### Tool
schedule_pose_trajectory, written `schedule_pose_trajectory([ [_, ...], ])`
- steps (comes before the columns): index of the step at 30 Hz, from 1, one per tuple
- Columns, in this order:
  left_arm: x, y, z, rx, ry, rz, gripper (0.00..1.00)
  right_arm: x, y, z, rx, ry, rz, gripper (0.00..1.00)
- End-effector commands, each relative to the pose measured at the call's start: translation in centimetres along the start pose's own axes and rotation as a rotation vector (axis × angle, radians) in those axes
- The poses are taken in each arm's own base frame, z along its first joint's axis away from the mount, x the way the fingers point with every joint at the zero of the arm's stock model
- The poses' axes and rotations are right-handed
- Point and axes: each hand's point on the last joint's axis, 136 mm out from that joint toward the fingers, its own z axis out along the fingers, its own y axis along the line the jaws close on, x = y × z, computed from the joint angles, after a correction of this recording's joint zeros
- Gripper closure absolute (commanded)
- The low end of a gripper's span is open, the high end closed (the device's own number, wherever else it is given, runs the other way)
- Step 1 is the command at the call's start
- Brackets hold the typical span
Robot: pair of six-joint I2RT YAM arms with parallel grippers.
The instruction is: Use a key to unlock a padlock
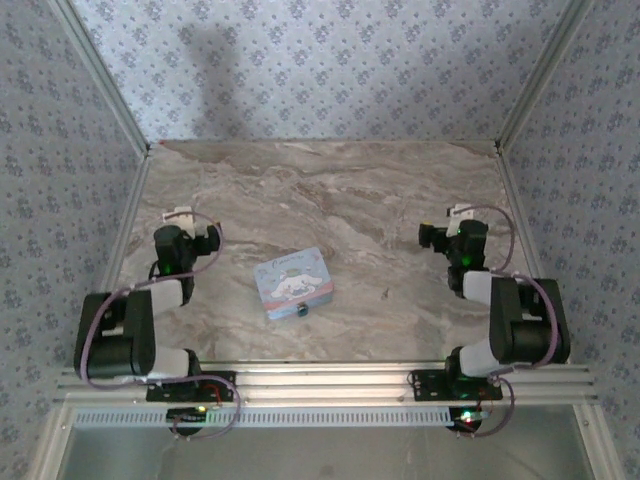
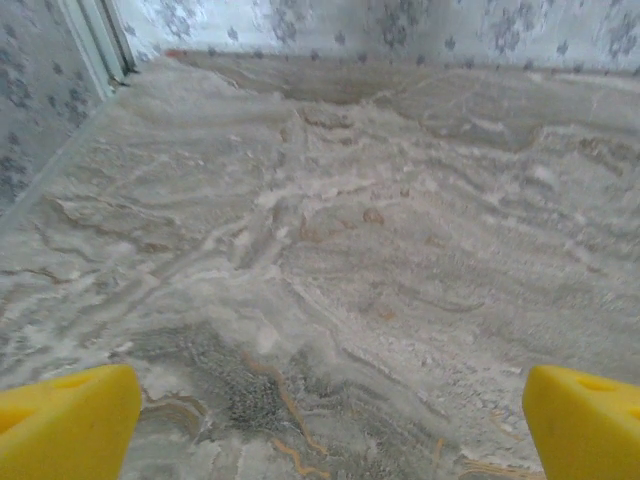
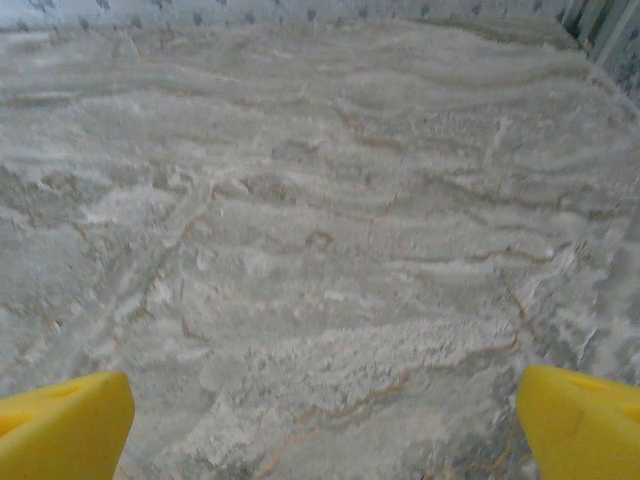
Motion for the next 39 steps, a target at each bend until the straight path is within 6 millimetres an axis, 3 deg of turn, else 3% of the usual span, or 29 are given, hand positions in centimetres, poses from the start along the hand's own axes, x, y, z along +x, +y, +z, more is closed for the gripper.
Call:
schedule_pose_trajectory([
  [1,-0.6,-0.3,-1.7,-0.008,0.073,-0.096,0.02,-1.7,0.0,-1.1,0.000,0.040,0.048,0.00],
  [4,-1.3,-0.7,-3.3,-0.019,0.168,-0.211,0.02,-2.8,0.6,-2.4,-0.014,0.060,0.122,0.00],
  [7,-2.0,-2.5,-4.9,0.061,0.225,-0.340,0.02,-3.5,1.8,-3.8,-0.032,0.125,0.199,0.00],
  [12,-1.3,-5.4,-8.4,0.064,0.390,-0.483,0.02,-2.9,6.7,-6.3,-0.134,0.294,0.184,0.00],
  [16,0.8,-9.2,-11.6,0.096,0.536,-0.447,0.02,-0.7,11.1,-8.6,-0.202,0.406,0.071,0.00],
  [21,4.4,-12.6,-14.5,0.143,0.656,-0.428,0.02,2.2,14.5,-11.0,-0.284,0.485,0.048,0.02],
  [25,7.2,-14.8,-16.3,0.198,0.752,-0.421,0.02,3.5,18.9,-13.6,-0.489,0.540,0.061,0.05],
  [32,10.5,-18.7,-17.5,0.340,0.868,-0.461,0.07,6.0,23.5,-16.5,-0.695,0.623,0.085,0.08],
  [39,10.6,-20.3,-16.4,0.384,0.845,-0.465,0.09,5.1,27.7,-16.7,-0.844,0.609,0.142,0.08],
])
